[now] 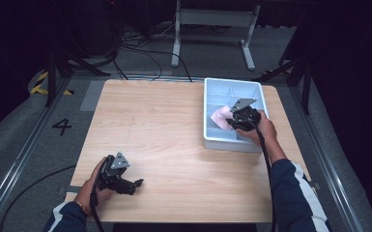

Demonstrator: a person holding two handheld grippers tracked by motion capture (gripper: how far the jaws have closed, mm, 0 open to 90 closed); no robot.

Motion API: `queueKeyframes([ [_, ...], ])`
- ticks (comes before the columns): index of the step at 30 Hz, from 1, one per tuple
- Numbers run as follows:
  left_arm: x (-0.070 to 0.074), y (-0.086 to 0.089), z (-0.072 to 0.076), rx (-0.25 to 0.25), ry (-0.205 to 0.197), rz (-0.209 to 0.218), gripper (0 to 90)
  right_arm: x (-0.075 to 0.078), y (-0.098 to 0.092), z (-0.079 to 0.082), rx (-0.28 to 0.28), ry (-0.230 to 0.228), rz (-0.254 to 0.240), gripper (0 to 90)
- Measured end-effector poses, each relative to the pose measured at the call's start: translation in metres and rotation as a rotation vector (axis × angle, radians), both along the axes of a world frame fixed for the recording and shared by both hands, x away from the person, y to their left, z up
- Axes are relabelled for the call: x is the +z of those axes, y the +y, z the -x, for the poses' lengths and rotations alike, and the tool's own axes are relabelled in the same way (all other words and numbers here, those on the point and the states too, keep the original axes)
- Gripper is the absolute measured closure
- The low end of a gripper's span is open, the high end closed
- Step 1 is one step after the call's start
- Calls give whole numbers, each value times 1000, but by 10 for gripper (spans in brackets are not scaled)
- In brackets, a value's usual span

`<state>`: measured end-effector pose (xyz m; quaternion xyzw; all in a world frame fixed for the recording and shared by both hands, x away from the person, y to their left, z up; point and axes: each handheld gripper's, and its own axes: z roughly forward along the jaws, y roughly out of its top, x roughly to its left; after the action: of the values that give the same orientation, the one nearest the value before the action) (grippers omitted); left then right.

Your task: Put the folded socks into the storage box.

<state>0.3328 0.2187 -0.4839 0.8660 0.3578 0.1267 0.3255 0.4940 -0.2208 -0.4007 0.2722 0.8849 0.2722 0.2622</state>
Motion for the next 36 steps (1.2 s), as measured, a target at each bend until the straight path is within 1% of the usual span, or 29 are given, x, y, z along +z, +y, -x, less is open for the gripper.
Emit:
queueKeyframes([
  [1, 0, 0, 0, 1, 2, 1, 0, 1, -1, -1, -2, -10, -1, 693],
  [3, 0, 0, 0, 0, 0, 0, 0, 1, -1, -1, -5, -8, -4, 693],
  [6, 0, 0, 0, 0, 0, 0, 0, 0, 2, -3, -6, -16, 15, 693],
  [10, 0, 0, 0, 1, 1, 1, 0, -5, 8, -5, 10, -18, 47, 693],
  [11, 0, 0, 0, 1, 1, 1, 0, -5, 8, -5, 10, -18, 47, 693],
  [12, 0, 0, 0, -1, -2, -3, 0, -7, 10, -6, 9, -15, 59, 692],
  [14, 0, 0, 0, -3, -5, -6, 0, -8, 10, -7, 11, -16, 60, 693],
  [16, 0, 0, 0, -1, -2, -3, 0, -8, 10, -7, 7, -8, 64, 693],
  [19, 0, 0, 0, 0, -1, -2, 0, -9, 10, -6, 25, -3, 68, 693],
  [22, 0, 0, 0, 0, 0, 0, 0, -10, 10, -4, 53, 7, 61, 692],
  [23, 0, 0, 0, -2, -3, -3, 0, -10, 11, -3, 71, 24, 61, 692],
  [25, 0, 0, 0, 0, 1, 1, 0, -11, 11, -3, 77, 33, 60, 692],
  [26, 0, 0, 0, 0, -1, -3, 0, -10, 11, -2, 86, 43, 73, 692],
  [27, 0, 0, 0, 0, -1, -3, 0, -10, 11, -3, 91, 43, 76, 692],
  [28, 0, 0, 0, 0, 0, 0, 0, -10, 11, -3, 91, 43, 76, 692],
  [29, 0, 0, 0, 1, 1, 1, 0, -10, 11, -4, 97, 60, 75, 692],
  [31, 0, 0, 0, 1, 2, 1, 0, -11, 12, -4, 94, 65, 82, 692],
  [33, 0, 0, 0, 1, 2, 1, 0, -13, 13, -5, 96, 83, 84, 692],
  [35, 0, 0, 0, 1, 2, 1, 0, -13, 12, -6, 89, 93, 71, 692],
  [36, 0, 0, 0, 0, 0, 0, 0, -13, 12, -8, 84, 111, 64, 691],
])
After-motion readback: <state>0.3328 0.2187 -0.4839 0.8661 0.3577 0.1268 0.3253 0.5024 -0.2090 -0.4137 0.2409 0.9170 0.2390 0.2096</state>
